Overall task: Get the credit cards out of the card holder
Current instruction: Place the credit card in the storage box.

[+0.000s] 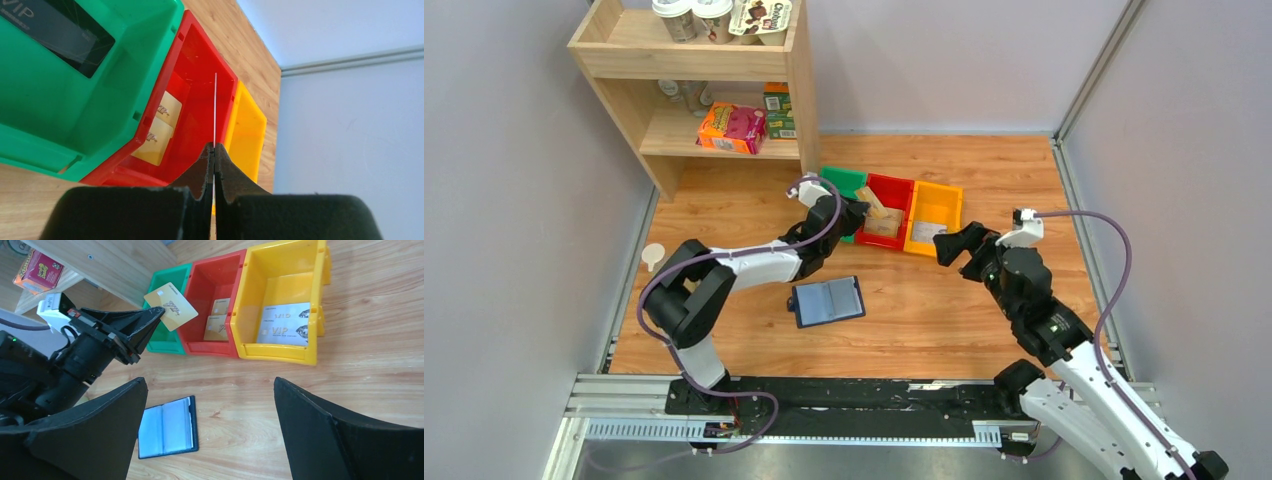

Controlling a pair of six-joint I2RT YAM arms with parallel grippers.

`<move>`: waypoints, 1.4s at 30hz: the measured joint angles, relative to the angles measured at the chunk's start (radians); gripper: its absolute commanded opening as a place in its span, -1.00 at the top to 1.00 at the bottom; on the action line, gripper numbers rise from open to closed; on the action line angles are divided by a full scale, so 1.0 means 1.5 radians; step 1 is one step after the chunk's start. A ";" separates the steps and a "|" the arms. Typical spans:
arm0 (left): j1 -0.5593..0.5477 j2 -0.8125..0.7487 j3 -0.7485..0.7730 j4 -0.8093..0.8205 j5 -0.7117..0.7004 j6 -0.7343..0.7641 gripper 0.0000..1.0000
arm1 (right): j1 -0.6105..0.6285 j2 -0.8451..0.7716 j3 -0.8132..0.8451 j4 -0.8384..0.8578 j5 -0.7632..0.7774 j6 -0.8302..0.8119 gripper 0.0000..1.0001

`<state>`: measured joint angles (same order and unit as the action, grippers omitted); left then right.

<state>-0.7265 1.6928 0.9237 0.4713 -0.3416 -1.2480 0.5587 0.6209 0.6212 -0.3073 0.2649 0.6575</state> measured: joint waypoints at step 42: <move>-0.047 0.267 0.300 -0.250 -0.120 -0.372 0.25 | -0.023 -0.080 0.002 -0.083 0.103 -0.106 -1.00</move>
<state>-0.7971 2.0937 1.3739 0.0967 -0.5217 -1.8053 0.5240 0.5007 0.6235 -0.4313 0.4198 0.4992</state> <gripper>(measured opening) 0.312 0.998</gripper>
